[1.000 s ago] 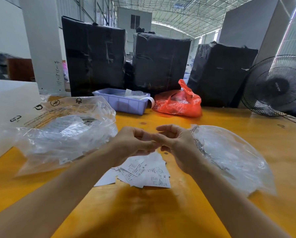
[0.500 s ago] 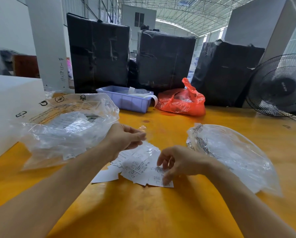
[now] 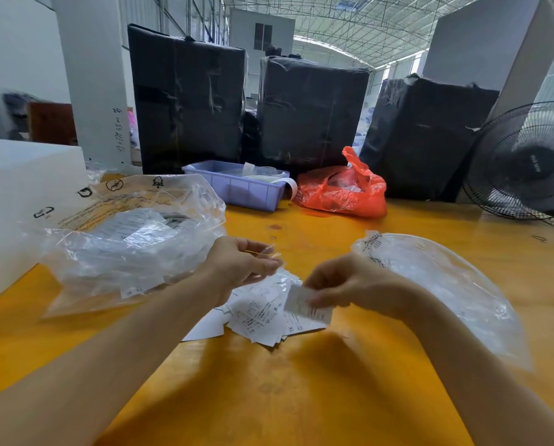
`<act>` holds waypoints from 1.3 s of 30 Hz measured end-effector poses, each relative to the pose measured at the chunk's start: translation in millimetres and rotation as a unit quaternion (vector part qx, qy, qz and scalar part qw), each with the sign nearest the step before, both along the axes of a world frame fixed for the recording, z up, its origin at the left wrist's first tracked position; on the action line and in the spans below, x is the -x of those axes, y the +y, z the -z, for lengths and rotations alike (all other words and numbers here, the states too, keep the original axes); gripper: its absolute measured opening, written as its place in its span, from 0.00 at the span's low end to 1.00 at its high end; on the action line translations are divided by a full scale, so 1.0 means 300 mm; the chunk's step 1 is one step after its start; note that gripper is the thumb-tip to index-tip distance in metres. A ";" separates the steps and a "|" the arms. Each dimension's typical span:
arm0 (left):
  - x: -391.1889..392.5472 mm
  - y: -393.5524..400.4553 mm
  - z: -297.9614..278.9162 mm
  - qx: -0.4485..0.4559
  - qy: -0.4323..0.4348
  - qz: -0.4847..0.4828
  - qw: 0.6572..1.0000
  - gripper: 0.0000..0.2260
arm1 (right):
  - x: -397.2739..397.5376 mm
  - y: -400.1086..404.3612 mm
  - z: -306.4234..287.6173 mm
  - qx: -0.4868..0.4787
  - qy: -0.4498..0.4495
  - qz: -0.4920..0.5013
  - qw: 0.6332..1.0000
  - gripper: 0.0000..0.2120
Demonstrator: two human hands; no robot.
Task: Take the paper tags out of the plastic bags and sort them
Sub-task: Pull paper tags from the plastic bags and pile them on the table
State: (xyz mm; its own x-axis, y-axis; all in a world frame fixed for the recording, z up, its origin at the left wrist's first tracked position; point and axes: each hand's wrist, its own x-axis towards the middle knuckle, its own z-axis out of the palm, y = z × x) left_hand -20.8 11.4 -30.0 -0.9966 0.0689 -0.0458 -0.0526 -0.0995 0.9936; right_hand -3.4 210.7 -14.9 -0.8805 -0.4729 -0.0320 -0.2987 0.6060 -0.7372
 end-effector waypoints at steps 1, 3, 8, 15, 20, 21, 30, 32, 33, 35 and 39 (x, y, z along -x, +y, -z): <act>0.000 0.001 0.001 -0.002 0.001 0.005 1.000 0.12 | 0.002 0.008 -0.005 0.082 0.013 0.031 0.996 0.03; -0.002 0.006 0.004 -0.001 0.001 0.020 1.000 0.11 | 0.007 0.004 -0.008 0.259 0.011 0.107 0.960 0.02; -0.007 0.018 0.007 -0.001 0.000 0.034 0.999 0.10 | 0.020 -0.050 0.011 0.386 0.022 0.233 0.893 0.06; -0.010 0.027 0.008 -0.007 -0.005 0.039 0.999 0.10 | 0.018 -0.089 0.037 0.441 0.026 0.254 0.860 0.10; -0.008 0.025 0.010 -0.015 -0.016 0.043 0.999 0.11 | 0.018 -0.098 0.050 0.416 0.034 0.252 0.873 0.13; -0.008 0.025 0.010 -0.018 -0.017 0.043 0.999 0.11 | 0.019 -0.100 0.053 0.405 0.038 0.247 0.879 0.13; -0.007 0.028 0.015 -0.006 -0.008 0.042 0.999 0.10 | 0.018 -0.115 0.070 0.328 0.046 0.213 0.919 0.11; -0.007 0.028 0.017 0.004 -0.004 0.042 0.999 0.11 | 0.013 -0.118 0.068 0.312 0.049 0.209 0.925 0.09; -0.007 0.028 0.017 0.002 -0.004 0.044 0.999 0.11 | 0.011 -0.118 0.066 0.301 0.052 0.207 0.929 0.08; -0.007 0.028 0.018 -0.006 -0.006 0.049 0.999 0.11 | 0.007 -0.116 0.064 0.272 0.057 0.201 0.939 0.03; -0.008 0.027 0.018 -0.014 -0.006 0.055 0.998 0.07 | 0.009 -0.121 0.062 0.211 0.057 0.202 0.955 0.09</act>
State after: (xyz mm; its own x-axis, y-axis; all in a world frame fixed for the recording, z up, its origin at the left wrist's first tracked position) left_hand -18.4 19.6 -35.6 -0.9821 0.1799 -0.0552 -0.0776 -0.1202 0.9897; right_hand -6.0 174.5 -33.5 -0.9800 -0.0442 0.1938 -0.1970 0.3460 -0.9173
